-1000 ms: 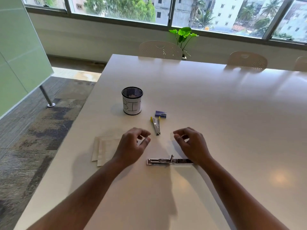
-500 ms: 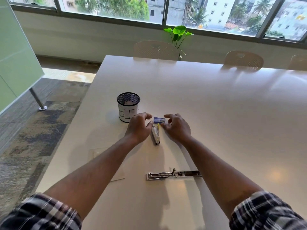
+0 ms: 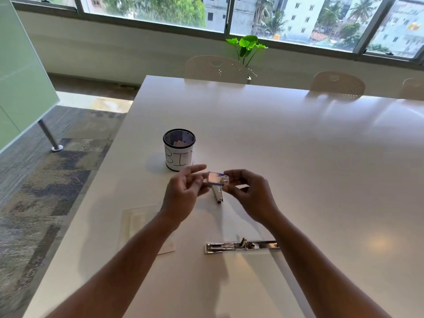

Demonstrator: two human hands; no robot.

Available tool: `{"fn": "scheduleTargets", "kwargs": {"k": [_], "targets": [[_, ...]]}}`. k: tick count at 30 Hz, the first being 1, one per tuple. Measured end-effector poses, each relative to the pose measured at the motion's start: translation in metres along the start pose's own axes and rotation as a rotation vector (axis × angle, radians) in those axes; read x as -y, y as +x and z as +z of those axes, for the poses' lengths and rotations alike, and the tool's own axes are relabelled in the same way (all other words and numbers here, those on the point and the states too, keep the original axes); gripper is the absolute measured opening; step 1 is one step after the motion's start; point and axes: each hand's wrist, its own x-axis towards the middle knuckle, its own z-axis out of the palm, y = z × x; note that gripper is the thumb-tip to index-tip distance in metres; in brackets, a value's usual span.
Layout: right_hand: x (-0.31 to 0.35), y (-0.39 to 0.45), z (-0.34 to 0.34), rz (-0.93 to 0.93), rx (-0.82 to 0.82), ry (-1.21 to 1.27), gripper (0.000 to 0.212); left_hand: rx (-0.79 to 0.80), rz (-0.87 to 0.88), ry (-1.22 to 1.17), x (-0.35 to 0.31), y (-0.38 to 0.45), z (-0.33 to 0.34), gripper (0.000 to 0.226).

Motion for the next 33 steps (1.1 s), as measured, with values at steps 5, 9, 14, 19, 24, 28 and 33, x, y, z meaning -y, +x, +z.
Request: {"fn": "scheduleTargets", "kwargs": {"k": [5,9,14,19,24,28,33], "targets": [[0.009,-0.03,0.0,-0.042,0.047,0.019,0.037,0.151,-0.156,-0.297,-0.005,-0.033,-0.009,0.028],[0.013,-0.043,-0.003,-0.039,0.084,0.05,0.04,0.14,-0.282,-0.449,-0.005,-0.044,-0.015,0.022],[0.016,-0.056,-0.008,-0.031,0.12,0.157,0.04,0.155,-0.328,-0.49,-0.009,-0.058,-0.019,0.023],[0.016,-0.067,-0.011,0.0,0.107,0.282,0.04,0.099,-0.329,-0.45,-0.016,-0.071,-0.02,0.029],[0.014,-0.074,-0.015,-0.007,0.115,0.27,0.036,0.088,-0.318,-0.409,-0.019,-0.078,-0.021,0.018],[0.012,-0.082,-0.017,0.005,0.129,0.291,0.036,0.118,-0.311,-0.393,-0.02,-0.085,-0.02,0.017],[0.01,-0.09,-0.022,0.031,0.111,0.352,0.034,0.101,-0.31,-0.394,-0.018,-0.087,-0.023,0.032]]}}
